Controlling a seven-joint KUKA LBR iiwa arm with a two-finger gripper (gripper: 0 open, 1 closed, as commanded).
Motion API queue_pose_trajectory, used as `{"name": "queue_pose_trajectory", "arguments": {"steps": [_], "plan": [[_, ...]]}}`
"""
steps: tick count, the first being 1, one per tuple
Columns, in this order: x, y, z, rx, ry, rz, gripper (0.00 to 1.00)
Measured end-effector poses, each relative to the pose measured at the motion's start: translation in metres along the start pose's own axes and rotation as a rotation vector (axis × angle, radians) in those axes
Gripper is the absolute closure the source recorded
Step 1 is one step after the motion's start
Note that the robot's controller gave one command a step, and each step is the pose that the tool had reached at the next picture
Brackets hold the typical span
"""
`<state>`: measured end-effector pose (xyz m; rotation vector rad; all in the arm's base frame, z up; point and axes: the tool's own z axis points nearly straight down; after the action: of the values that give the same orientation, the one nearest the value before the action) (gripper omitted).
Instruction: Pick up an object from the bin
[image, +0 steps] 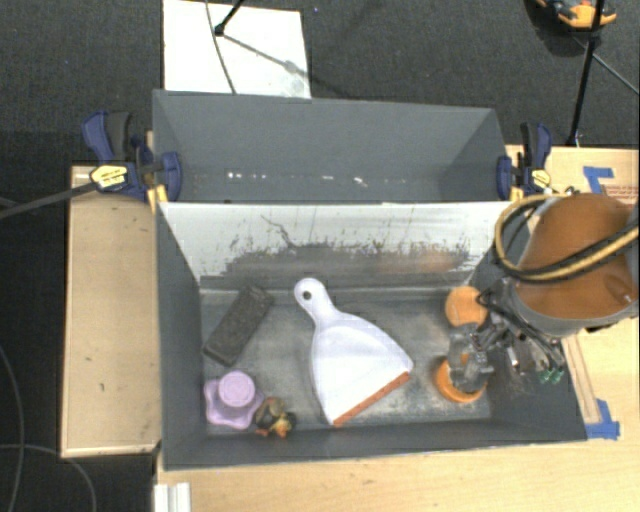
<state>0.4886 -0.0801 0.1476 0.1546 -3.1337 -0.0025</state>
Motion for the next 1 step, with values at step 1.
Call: {"name": "queue_pose_trajectory", "arguments": {"steps": [1], "plan": [[-0.0519, -0.0166, -0.0183, 0.002, -0.008, -0.015, 0.00]]}}
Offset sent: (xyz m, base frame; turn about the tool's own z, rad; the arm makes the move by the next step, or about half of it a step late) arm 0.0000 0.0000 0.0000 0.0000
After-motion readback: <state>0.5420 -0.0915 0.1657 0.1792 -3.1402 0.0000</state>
